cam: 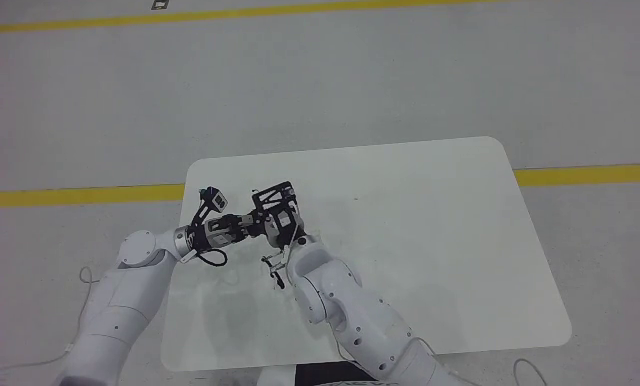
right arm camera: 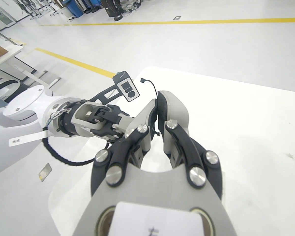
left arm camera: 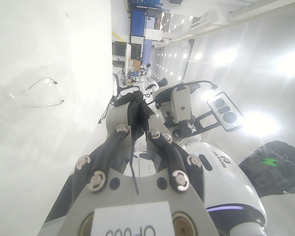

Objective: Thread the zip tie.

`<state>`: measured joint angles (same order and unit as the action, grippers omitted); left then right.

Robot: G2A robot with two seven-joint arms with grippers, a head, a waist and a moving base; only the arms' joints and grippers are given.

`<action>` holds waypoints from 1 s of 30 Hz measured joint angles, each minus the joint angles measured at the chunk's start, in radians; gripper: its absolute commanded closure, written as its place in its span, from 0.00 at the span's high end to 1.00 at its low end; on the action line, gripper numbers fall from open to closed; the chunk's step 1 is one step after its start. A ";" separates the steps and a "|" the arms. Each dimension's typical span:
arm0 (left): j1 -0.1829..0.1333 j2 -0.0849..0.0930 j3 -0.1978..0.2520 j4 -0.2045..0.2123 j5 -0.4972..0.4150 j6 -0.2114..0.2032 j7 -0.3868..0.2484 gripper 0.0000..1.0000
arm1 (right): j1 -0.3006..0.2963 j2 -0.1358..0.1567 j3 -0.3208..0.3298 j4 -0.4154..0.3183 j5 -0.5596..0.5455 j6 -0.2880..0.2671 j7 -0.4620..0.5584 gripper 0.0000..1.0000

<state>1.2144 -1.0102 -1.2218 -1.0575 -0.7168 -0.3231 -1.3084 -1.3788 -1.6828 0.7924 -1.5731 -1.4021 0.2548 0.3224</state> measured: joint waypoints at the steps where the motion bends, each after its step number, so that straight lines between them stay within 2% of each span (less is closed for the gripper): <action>1: 0.000 0.000 0.000 0.000 0.000 0.000 0.000 0.00 | -0.002 0.001 0.003 -0.003 -0.002 0.003 0.001 0.00; 11: 0.000 0.000 0.000 0.000 0.000 0.000 0.000 0.00 | -0.035 0.012 0.033 -0.051 -0.020 -0.006 0.012 0.00; 19: 0.000 0.000 0.000 0.000 0.000 0.000 0.000 0.00 | -0.034 0.013 0.030 -0.045 -0.007 -0.020 0.005 0.00; 30: 0.000 0.000 0.000 0.000 0.000 0.000 0.000 0.00 | -0.023 0.012 0.027 -0.034 -0.011 -0.011 0.003 0.00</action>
<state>1.2144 -1.0102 -1.2218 -1.0575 -0.7168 -0.3231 -1.3084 -1.4015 -1.6712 0.8192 -1.6076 -1.4132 0.2441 0.3253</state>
